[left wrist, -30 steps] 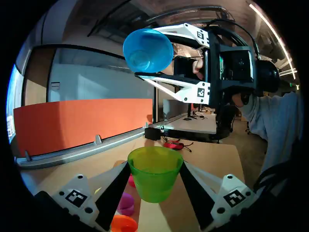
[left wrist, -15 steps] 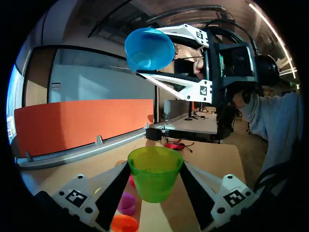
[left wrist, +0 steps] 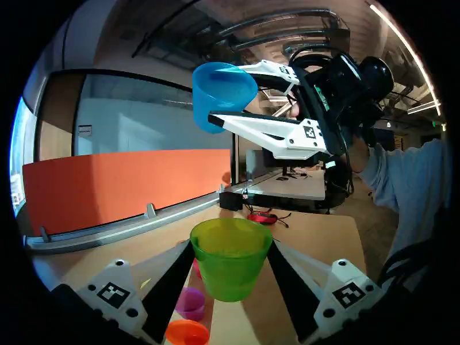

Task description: Pour water

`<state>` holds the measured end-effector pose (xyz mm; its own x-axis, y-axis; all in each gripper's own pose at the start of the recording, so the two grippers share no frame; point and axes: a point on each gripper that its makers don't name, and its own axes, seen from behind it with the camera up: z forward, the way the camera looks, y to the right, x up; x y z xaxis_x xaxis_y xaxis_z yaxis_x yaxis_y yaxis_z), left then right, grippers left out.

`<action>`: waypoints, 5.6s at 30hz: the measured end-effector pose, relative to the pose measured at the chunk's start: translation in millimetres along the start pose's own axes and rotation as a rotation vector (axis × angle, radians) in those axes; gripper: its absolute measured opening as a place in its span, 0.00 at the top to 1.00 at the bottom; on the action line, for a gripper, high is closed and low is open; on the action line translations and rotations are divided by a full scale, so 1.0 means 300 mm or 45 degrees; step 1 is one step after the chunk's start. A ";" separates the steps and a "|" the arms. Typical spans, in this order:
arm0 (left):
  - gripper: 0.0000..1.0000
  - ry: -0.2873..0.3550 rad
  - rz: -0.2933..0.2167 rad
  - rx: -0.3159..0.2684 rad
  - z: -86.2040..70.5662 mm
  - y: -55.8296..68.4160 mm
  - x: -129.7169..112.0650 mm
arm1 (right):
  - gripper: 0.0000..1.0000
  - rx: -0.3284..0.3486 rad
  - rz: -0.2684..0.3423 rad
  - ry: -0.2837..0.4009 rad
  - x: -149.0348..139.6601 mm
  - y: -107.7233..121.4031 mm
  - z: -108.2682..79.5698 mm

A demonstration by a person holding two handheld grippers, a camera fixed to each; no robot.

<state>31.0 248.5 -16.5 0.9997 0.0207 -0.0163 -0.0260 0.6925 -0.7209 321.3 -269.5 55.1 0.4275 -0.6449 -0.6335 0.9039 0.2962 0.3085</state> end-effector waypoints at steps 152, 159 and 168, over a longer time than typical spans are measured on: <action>0.13 -0.686 0.145 -0.208 -0.049 0.158 -0.607 | 0.10 0.553 1.216 -0.453 -0.468 -0.915 -0.300; 0.13 -0.703 0.144 -0.213 -0.047 0.155 -0.624 | 0.10 0.600 1.210 -0.490 -0.487 -0.973 -0.310; 0.13 -0.721 0.135 -0.217 -0.051 0.155 -0.641 | 0.10 0.649 1.201 -0.533 -0.512 -1.039 -0.327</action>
<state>-162.2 265.5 -57.5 0.8328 0.4970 0.2438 -0.0777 0.5409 -0.8375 -25.1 -193.6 -13.4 0.8078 -0.5299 0.2580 0.0760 0.5277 0.8460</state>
